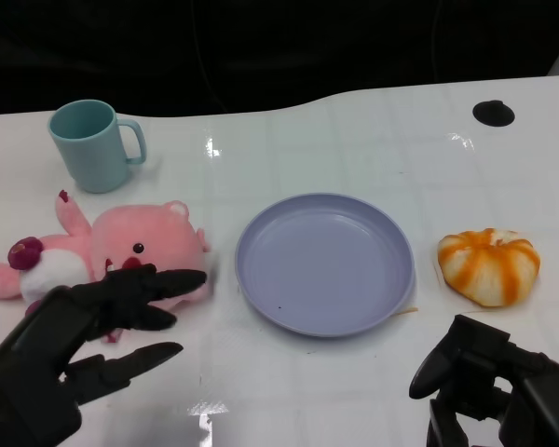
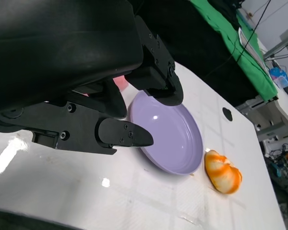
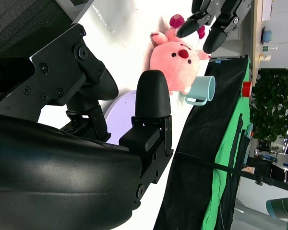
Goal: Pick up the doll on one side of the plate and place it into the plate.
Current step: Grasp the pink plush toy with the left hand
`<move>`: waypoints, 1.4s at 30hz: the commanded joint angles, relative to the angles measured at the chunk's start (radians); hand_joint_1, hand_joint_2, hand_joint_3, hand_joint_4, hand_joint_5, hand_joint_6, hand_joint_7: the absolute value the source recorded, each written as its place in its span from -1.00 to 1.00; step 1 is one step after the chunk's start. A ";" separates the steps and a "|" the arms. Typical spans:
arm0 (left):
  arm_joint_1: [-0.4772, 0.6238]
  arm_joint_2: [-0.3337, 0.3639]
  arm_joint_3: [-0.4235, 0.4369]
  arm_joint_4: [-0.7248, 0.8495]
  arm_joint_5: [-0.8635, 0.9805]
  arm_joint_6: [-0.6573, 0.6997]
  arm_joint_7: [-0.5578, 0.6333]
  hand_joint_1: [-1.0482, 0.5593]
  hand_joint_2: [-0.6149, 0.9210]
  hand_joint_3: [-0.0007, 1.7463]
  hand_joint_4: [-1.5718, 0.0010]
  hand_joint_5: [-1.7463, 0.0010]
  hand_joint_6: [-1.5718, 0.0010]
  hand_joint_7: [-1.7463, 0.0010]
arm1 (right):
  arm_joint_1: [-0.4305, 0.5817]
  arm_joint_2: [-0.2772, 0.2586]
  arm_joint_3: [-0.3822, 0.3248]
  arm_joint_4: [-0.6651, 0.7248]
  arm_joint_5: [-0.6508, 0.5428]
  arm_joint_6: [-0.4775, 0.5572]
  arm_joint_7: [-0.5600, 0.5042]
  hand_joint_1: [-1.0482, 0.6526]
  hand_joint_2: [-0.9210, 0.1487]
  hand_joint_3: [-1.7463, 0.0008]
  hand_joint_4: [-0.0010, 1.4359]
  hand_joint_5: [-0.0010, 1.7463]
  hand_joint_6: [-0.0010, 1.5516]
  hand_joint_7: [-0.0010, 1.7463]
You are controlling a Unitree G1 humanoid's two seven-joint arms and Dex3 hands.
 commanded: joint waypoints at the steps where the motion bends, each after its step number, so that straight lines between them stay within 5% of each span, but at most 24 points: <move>1: -0.013 0.034 0.021 -0.022 0.063 -0.040 0.028 -0.34 1.00 -0.98 0.76 0.36 0.49 0.98 | 0.001 -0.007 -0.007 -0.004 0.008 -0.016 0.003 0.34 -0.13 -0.56 -0.02 1.00 -0.27 0.81; 20: -0.067 0.125 0.062 -0.022 0.452 -0.055 0.094 -0.55 1.00 -0.98 0.90 0.45 0.63 1.00 | 0.004 -0.008 -0.008 -0.015 0.008 -0.002 0.002 0.33 -0.13 -0.54 -0.02 1.00 -0.28 0.81; 32: -0.148 0.170 0.000 0.020 0.766 0.044 0.060 -0.66 1.00 -0.95 1.00 0.53 0.79 1.00 | 0.005 -0.004 -0.009 -0.020 0.012 0.006 -0.001 0.33 -0.15 -0.53 -0.03 1.00 -0.28 0.82; 42: -0.229 0.190 -0.066 0.130 0.824 0.114 -0.010 -0.65 0.98 -0.99 1.00 0.59 0.82 1.00 | 0.004 -0.003 -0.009 -0.026 0.014 0.017 -0.003 0.33 -0.15 -0.54 -0.04 1.00 -0.29 0.82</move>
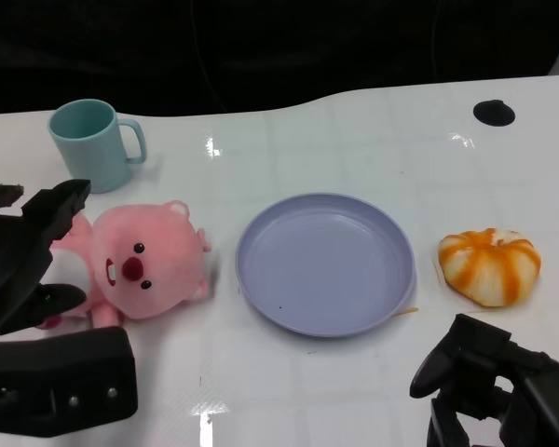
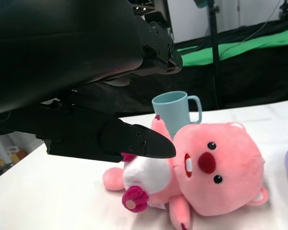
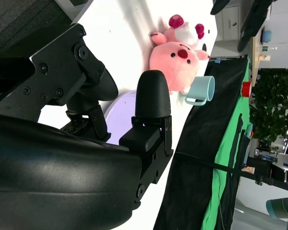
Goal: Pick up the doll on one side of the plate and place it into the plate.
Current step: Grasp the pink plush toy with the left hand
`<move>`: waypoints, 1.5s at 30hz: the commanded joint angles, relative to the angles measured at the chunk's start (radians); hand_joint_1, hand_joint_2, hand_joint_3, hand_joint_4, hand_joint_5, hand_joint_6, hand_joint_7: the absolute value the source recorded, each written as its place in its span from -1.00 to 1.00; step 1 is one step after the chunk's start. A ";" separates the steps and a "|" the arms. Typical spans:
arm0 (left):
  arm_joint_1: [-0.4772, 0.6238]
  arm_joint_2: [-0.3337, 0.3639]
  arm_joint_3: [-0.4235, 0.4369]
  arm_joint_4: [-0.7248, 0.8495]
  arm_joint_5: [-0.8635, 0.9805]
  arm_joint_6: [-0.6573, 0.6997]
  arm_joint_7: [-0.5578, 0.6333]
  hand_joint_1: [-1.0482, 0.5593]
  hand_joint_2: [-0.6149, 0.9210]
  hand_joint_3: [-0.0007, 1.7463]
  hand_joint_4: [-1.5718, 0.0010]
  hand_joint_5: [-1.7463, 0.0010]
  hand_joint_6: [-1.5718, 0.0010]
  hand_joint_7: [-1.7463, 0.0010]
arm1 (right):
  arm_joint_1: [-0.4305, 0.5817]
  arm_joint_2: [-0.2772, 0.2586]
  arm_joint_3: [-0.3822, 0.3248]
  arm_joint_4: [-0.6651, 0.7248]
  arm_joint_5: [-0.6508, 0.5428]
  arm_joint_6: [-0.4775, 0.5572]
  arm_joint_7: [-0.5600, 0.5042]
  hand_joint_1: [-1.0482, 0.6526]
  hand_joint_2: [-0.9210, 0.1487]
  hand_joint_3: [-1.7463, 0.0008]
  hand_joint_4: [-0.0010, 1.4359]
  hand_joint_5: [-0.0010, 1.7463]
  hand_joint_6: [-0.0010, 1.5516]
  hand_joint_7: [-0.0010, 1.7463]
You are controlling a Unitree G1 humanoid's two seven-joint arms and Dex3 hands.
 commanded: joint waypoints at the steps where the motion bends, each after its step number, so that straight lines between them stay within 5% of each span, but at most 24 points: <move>1: -0.041 0.032 -0.023 0.065 0.013 0.018 -0.031 -0.66 0.98 -0.99 1.00 0.59 0.82 1.00 | 0.004 -0.003 -0.007 -0.015 0.011 0.008 -0.003 0.33 -0.15 -0.54 -0.04 1.00 -0.29 0.82; 22: -0.291 0.048 -0.223 0.568 -0.001 -0.071 0.040 -0.66 0.99 -1.00 0.96 0.68 0.79 0.99 | 0.012 -0.004 -0.003 -0.027 0.005 0.017 -0.005 0.32 -0.13 -0.54 -0.03 1.00 -0.28 0.81; 38: -0.523 -0.038 -0.382 1.093 -0.094 -0.138 0.085 -0.38 0.98 -1.00 0.78 0.89 0.72 0.99 | 0.017 -0.006 -0.007 -0.030 0.009 0.011 -0.001 0.30 -0.13 -0.53 -0.05 1.00 -0.28 0.82; 43: -0.555 -0.063 -0.413 1.190 -0.117 -0.183 0.158 -0.21 0.98 -1.00 0.47 0.89 0.45 0.95 | 0.018 -0.008 -0.010 -0.032 0.009 0.010 0.000 0.30 -0.13 -0.53 -0.04 1.00 -0.28 0.82; 45: -0.571 -0.072 -0.421 1.239 -0.132 -0.222 0.184 -0.09 1.00 -0.97 0.08 0.79 0.11 0.89 | 0.018 -0.007 -0.011 -0.033 0.012 0.012 0.001 0.30 -0.13 -0.53 -0.04 1.00 -0.28 0.82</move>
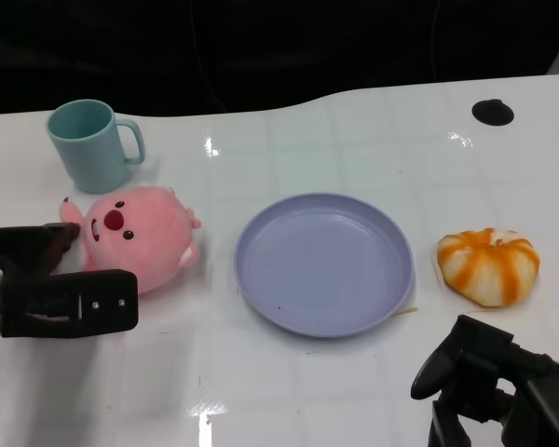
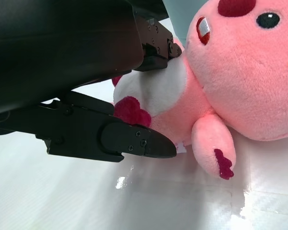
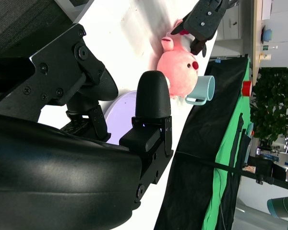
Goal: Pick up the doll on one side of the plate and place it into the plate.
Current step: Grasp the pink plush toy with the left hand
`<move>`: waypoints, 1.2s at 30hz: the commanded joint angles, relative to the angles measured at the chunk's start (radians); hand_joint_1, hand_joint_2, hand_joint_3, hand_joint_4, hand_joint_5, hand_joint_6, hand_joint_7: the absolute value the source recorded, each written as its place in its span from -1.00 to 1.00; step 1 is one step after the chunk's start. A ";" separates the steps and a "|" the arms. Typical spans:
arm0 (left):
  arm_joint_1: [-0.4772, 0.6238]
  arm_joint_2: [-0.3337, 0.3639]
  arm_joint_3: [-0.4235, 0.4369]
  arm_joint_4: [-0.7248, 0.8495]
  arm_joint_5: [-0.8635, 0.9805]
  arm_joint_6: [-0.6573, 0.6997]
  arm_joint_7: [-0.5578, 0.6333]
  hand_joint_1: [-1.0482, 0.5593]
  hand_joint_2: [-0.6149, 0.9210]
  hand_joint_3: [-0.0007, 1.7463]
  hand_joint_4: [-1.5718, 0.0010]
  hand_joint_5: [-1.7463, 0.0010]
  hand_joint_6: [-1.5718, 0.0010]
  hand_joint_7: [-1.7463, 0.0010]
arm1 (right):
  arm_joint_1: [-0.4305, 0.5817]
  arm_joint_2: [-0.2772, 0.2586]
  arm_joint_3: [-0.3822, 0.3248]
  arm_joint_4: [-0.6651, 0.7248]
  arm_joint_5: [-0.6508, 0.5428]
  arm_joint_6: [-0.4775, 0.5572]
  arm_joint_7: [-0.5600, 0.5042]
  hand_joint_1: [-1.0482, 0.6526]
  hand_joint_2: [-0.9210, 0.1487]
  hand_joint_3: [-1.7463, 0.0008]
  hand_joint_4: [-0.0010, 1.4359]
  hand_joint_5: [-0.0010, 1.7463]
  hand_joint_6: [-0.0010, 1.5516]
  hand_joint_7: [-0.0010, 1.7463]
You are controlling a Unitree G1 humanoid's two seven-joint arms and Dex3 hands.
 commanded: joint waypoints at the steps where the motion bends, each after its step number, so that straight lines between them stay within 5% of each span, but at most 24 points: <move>1: 0.008 -0.022 -0.029 0.090 -0.024 -0.058 0.017 -0.04 1.00 -0.97 -0.06 0.72 -0.03 0.89 | 0.004 -0.006 -0.011 -0.011 0.014 0.000 0.001 0.30 -0.13 -0.53 -0.04 1.00 -0.28 0.82; 3: 0.001 -0.025 -0.033 0.130 -0.038 -0.104 0.053 0.00 1.00 -0.96 -0.16 0.52 -0.31 0.89 | 0.004 -0.007 -0.015 -0.010 0.017 0.000 0.003 0.30 -0.13 -0.53 -0.04 1.00 -0.28 0.82; 4: 0.006 -0.024 -0.036 0.140 -0.041 -0.129 0.090 0.01 1.00 -0.88 -0.12 0.11 -0.44 0.79 | 0.005 -0.008 -0.017 -0.010 0.019 -0.001 0.004 0.30 -0.13 -0.53 -0.04 1.00 -0.28 0.82; 5: 0.009 -0.023 -0.040 0.152 -0.043 -0.150 0.120 0.01 1.00 -0.77 -0.04 -0.23 -0.37 0.56 | 0.005 -0.009 -0.019 -0.009 0.021 -0.002 0.005 0.30 -0.13 -0.53 -0.04 1.00 -0.28 0.82; 7: 0.009 -0.026 -0.045 0.172 -0.047 -0.171 0.155 0.03 1.00 -0.60 0.06 -0.82 0.00 -0.38 | 0.005 -0.013 -0.026 -0.005 0.024 -0.007 0.010 0.30 -0.13 -0.53 -0.04 1.00 -0.28 0.81; 8: 0.008 -0.028 -0.047 0.180 -0.051 -0.178 0.167 0.03 1.00 -0.57 0.08 -0.91 0.09 -0.59 | 0.004 -0.014 -0.029 -0.003 0.024 -0.009 0.011 0.30 -0.13 -0.53 -0.04 1.00 -0.28 0.81; 13: 0.018 -0.038 -0.036 0.203 -0.083 -0.228 0.286 0.07 1.00 -0.60 0.04 -1.00 0.22 -0.96 | 0.003 -0.018 -0.047 0.006 0.030 -0.016 0.022 0.31 -0.14 -0.53 -0.03 1.00 -0.28 0.81; 27: 0.030 -0.051 0.001 0.197 -0.131 -0.235 0.490 0.13 0.96 -0.57 -0.06 -1.00 0.19 -1.00 | -0.002 -0.011 -0.051 0.022 0.033 -0.013 0.026 0.35 -0.16 -0.53 -0.02 1.00 -0.28 0.81; 31: 0.028 -0.054 0.006 0.175 -0.127 -0.237 0.540 0.12 0.68 -0.11 -0.12 -1.00 0.15 -1.00 | -0.006 -0.010 -0.051 0.027 0.036 -0.008 0.025 0.34 -0.16 -0.52 -0.02 1.00 -0.27 0.81; 36: 0.032 -0.058 0.004 0.147 -0.115 -0.225 0.566 0.11 0.59 0.00 -0.14 -1.00 0.15 -1.00 | -0.009 -0.013 -0.053 0.039 0.035 -0.017 0.027 0.34 -0.16 -0.52 -0.02 1.00 -0.27 0.81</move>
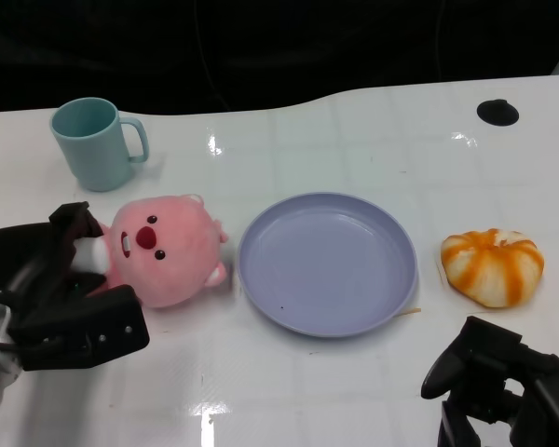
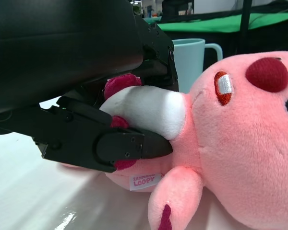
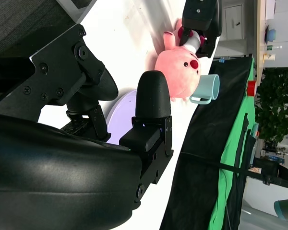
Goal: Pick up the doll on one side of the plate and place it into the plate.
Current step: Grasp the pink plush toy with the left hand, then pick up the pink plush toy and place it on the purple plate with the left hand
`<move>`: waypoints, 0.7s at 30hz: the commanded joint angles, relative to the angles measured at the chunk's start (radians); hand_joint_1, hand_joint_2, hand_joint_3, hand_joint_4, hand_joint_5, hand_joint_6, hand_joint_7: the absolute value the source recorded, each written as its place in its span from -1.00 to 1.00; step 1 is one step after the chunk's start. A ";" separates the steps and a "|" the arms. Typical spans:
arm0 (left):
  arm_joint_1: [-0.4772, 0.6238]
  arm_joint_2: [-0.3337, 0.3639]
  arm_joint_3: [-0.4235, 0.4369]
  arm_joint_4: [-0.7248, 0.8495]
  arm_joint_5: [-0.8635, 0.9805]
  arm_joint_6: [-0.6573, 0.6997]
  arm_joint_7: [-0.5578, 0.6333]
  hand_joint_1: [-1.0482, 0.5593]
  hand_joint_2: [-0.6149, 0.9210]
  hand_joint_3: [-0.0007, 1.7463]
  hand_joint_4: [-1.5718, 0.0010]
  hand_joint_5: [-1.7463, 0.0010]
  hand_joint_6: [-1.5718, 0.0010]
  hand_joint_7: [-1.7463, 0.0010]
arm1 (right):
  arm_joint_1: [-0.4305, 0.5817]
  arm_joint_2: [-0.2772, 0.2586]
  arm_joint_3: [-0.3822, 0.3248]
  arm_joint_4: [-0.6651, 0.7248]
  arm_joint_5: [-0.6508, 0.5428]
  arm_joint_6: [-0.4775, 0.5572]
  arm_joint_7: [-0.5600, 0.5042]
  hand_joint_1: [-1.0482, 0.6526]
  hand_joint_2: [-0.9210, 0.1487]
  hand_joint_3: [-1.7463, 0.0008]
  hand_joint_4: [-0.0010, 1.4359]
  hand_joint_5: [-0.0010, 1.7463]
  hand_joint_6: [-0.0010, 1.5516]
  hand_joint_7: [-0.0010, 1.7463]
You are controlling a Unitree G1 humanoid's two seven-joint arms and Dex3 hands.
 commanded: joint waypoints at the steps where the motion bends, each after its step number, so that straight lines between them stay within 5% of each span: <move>1: 0.011 0.006 0.008 -0.029 0.002 0.016 0.024 0.11 0.60 0.01 -0.14 -1.00 0.16 -1.00 | 0.000 -0.008 -0.012 0.005 0.008 -0.016 0.000 0.34 -0.16 -0.52 -0.03 1.00 -0.27 0.81; 21: 0.118 0.064 0.093 -0.484 0.019 0.145 -0.054 0.10 0.50 0.10 -0.13 -1.00 0.20 -1.00 | 0.014 0.001 0.017 -0.009 -0.011 -0.018 -0.017 0.33 -0.17 -0.50 -0.03 1.00 -0.28 0.81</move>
